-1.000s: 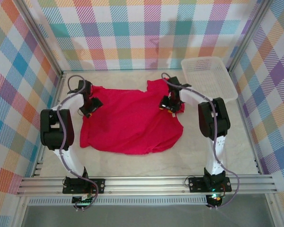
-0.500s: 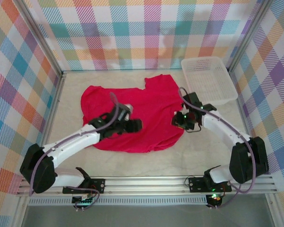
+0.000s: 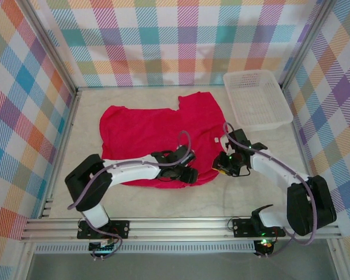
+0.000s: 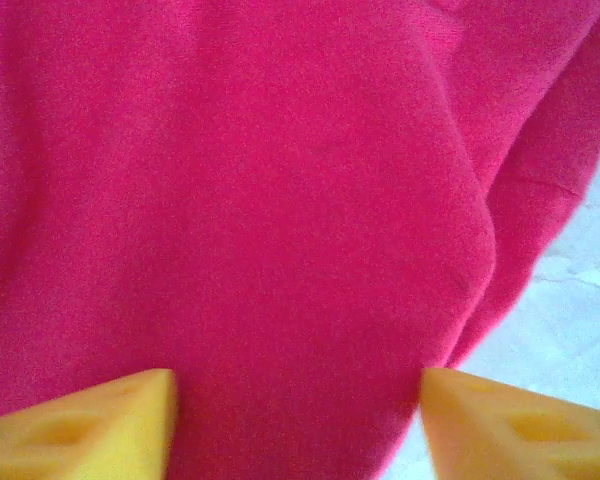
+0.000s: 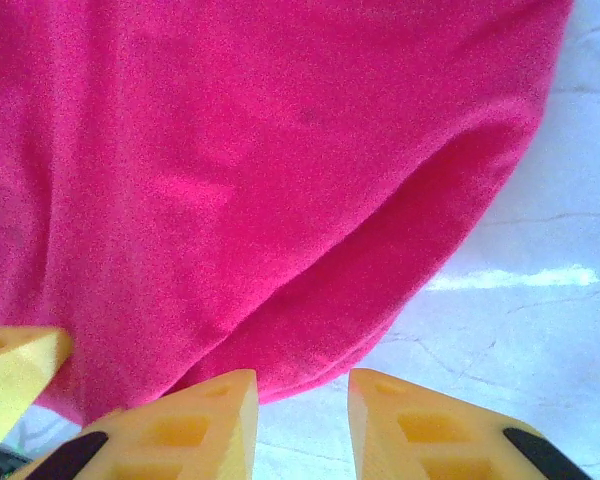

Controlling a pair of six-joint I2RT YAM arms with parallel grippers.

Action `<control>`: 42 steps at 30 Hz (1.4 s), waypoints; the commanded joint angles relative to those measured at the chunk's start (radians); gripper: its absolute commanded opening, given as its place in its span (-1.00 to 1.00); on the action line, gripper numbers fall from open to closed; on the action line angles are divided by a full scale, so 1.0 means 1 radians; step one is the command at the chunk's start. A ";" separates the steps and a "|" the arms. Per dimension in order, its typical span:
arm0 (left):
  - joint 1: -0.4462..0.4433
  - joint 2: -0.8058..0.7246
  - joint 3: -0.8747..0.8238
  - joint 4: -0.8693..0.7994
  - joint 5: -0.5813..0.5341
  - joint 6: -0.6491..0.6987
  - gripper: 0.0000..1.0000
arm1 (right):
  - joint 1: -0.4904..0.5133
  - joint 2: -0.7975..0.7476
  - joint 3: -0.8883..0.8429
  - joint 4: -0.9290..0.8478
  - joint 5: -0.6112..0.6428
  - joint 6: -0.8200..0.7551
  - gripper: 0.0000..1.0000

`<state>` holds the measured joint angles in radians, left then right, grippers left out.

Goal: Fold the inside-out t-shirt

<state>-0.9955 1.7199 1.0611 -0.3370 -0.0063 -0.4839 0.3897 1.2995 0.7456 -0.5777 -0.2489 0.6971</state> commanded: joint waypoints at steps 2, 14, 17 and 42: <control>-0.017 0.060 0.087 -0.082 -0.067 0.040 -0.30 | 0.049 -0.034 -0.024 0.031 -0.028 0.050 -0.38; -0.013 -0.014 0.218 -0.244 -0.156 0.038 -1.00 | 0.172 0.057 -0.021 0.147 -0.021 0.144 -0.26; -0.011 -0.013 0.215 -0.238 -0.153 0.031 -1.00 | 0.192 0.078 -0.020 0.198 -0.032 0.181 -0.06; 0.322 -0.097 0.154 -0.200 0.054 0.023 -1.00 | 0.178 0.024 0.241 -0.031 0.272 0.066 -1.00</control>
<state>-0.7002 1.6478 1.2308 -0.5323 0.0261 -0.4786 0.5980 1.3685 0.9840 -0.4767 -0.0422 0.8165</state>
